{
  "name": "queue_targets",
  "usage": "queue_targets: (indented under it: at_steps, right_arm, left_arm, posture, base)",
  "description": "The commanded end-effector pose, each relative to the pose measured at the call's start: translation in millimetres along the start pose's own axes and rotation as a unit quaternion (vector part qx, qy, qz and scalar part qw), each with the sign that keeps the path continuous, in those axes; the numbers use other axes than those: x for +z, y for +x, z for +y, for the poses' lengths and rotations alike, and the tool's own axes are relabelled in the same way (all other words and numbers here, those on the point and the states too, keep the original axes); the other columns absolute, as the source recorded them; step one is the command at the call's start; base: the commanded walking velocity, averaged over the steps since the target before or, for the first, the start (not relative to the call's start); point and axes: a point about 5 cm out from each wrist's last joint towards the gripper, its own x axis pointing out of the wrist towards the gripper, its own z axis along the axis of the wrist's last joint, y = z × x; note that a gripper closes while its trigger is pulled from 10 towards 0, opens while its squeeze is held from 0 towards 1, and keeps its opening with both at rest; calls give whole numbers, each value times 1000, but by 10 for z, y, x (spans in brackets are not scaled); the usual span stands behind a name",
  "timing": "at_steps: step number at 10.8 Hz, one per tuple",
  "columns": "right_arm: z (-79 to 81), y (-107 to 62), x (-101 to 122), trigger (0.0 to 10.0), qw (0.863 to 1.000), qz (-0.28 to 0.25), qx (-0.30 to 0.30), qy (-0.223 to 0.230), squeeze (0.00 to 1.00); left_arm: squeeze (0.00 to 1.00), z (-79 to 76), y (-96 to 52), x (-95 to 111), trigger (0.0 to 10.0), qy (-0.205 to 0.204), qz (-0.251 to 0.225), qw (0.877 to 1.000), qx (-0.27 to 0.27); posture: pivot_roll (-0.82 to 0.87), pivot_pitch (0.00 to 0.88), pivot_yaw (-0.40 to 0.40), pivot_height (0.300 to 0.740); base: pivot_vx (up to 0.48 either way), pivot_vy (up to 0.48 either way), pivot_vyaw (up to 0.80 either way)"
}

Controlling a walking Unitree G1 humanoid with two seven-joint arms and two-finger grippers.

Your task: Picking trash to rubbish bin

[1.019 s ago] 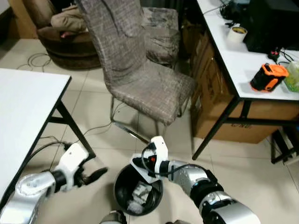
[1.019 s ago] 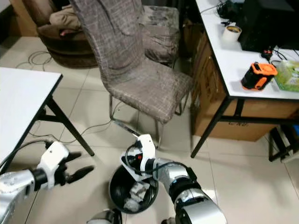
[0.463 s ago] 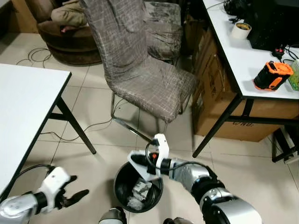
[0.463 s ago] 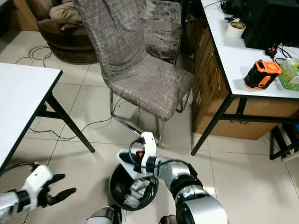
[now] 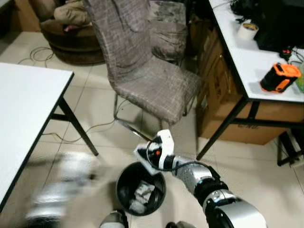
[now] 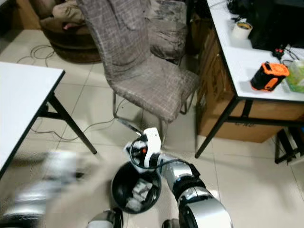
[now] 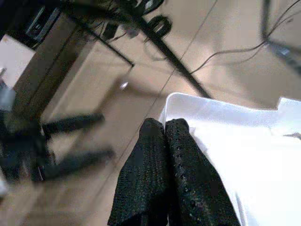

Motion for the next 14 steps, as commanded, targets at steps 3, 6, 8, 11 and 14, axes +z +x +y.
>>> queue_targets:
  at_steps: [3, 6, 8, 11, 14]
  right_arm:
    - [-205, -166, 69, 10000, 998, -30, -45, -43, 0]
    - [-370, -359, 39, 10000, 992, -59, -90, -68, 0]
    - [-394, -512, 35, 10000, 980, -97, -130, -119, 0]
    - [-280, -863, 30, 10000, 942, -142, -210, -218, 0]
    - [-234, -1177, -90, 10000, 929, -153, -273, -197, 0]
  left_arm:
    - [0, -618, 298, 371, 10000, 62, -2, 998, -28]
    - [0, -644, 311, 389, 10000, 59, -6, 998, 3]
    - [0, -624, 214, 490, 10000, 18, -52, 998, 28]
    - [0, -567, -38, 700, 10000, 31, -111, 992, 59]
    - [0, -542, -220, 807, 10000, 45, -126, 990, 55]
  posture:
    - [6, 117, -46, 740]
    - [-8, 96, -33, 740]
    - [-39, 85, -5, 740]
    - [-66, 64, -1, 740]
    - [-73, 56, 13, 740]
  base:
    - [0, 0, 0]
    - [0, 0, 0]
    - [0, 0, 0]
    - [0, 0, 0]
    - [0, 0, 0]
